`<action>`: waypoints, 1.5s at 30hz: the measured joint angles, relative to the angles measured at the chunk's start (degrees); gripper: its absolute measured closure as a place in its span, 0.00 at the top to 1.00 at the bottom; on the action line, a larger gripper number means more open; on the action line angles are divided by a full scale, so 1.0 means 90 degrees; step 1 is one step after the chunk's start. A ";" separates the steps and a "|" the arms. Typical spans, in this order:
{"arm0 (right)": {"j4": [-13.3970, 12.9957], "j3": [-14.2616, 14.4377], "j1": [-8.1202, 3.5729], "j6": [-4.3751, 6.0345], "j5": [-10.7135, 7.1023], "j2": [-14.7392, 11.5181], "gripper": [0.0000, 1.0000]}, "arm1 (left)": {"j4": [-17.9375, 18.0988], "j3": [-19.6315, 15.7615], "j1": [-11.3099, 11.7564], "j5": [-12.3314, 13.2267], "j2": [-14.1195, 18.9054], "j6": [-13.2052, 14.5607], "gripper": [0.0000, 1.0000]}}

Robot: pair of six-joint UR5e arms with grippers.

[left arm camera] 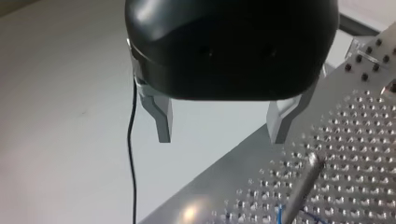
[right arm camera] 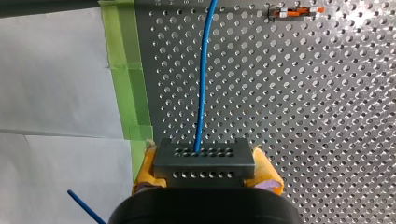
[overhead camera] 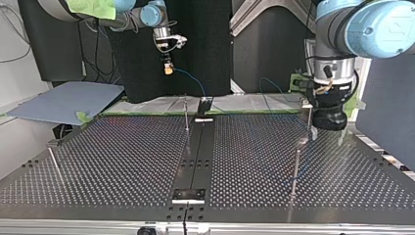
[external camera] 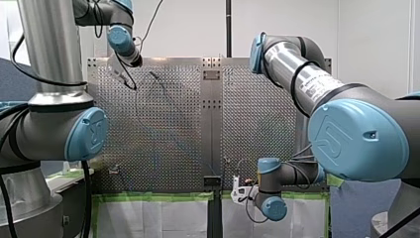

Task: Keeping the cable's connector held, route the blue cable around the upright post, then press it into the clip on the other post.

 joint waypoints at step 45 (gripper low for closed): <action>0.0002 -0.0024 0.0007 0.0034 -0.0056 0.0000 0.00 | -0.1480 0.0917 -0.0348 0.0103 -0.0541 0.2974 0.99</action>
